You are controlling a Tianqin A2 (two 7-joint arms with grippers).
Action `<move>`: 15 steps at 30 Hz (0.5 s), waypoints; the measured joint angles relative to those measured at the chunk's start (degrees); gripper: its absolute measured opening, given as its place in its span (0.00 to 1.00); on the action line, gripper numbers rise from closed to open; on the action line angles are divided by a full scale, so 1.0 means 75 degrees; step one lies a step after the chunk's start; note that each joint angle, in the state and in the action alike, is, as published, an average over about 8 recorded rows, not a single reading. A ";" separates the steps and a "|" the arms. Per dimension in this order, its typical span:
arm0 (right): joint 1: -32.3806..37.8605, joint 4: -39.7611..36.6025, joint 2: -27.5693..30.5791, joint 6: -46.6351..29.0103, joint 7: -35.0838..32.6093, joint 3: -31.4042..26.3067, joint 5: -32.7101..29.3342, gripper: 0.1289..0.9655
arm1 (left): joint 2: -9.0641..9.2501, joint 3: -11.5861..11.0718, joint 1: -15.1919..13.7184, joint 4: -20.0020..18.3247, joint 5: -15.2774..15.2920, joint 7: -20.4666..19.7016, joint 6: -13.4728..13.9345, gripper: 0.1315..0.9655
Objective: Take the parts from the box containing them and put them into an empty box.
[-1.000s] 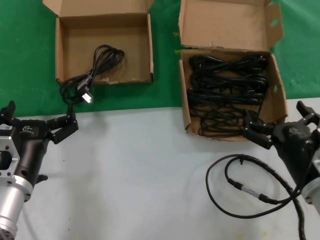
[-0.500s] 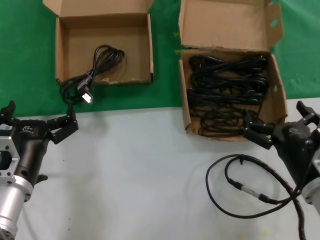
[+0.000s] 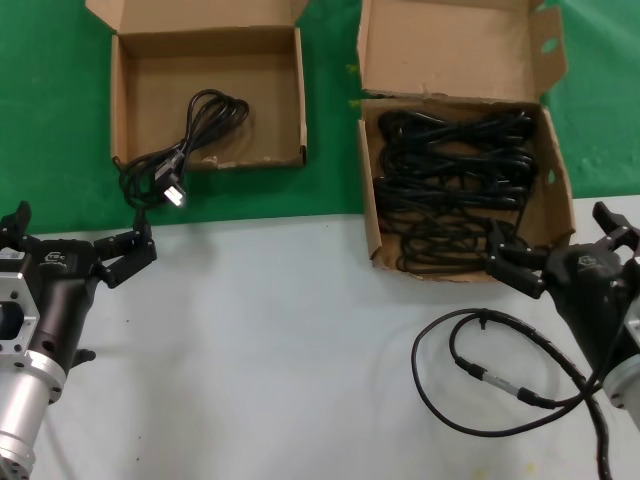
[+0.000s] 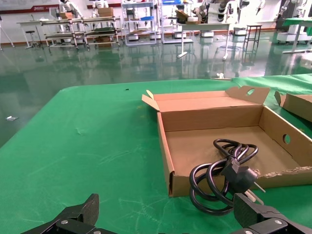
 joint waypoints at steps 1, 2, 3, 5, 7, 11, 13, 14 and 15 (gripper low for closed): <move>0.0000 0.0000 0.0000 0.0000 0.0000 0.0000 0.0000 1.00 | 0.0000 0.0000 0.0000 0.0000 0.0000 0.0000 0.0000 1.00; 0.0000 0.0000 0.0000 0.0000 0.0000 0.0000 0.0000 1.00 | 0.0000 0.0000 0.0000 0.0000 0.0000 0.0000 0.0000 1.00; 0.0000 0.0000 0.0000 0.0000 0.0000 0.0000 0.0000 1.00 | 0.0000 0.0000 0.0000 0.0000 0.0000 0.0000 0.0000 1.00; 0.0000 0.0000 0.0000 0.0000 0.0000 0.0000 0.0000 1.00 | 0.0000 0.0000 0.0000 0.0000 0.0000 0.0000 0.0000 1.00; 0.0000 0.0000 0.0000 0.0000 0.0000 0.0000 0.0000 1.00 | 0.0000 0.0000 0.0000 0.0000 0.0000 0.0000 0.0000 1.00; 0.0000 0.0000 0.0000 0.0000 0.0000 0.0000 0.0000 1.00 | 0.0000 0.0000 0.0000 0.0000 0.0000 0.0000 0.0000 1.00; 0.0000 0.0000 0.0000 0.0000 0.0000 0.0000 0.0000 1.00 | 0.0000 0.0000 0.0000 0.0000 0.0000 0.0000 0.0000 1.00; 0.0000 0.0000 0.0000 0.0000 0.0000 0.0000 0.0000 1.00 | 0.0000 0.0000 0.0000 0.0000 0.0000 0.0000 0.0000 1.00; 0.0000 0.0000 0.0000 0.0000 0.0000 0.0000 0.0000 1.00 | 0.0000 0.0000 0.0000 0.0000 0.0000 0.0000 0.0000 1.00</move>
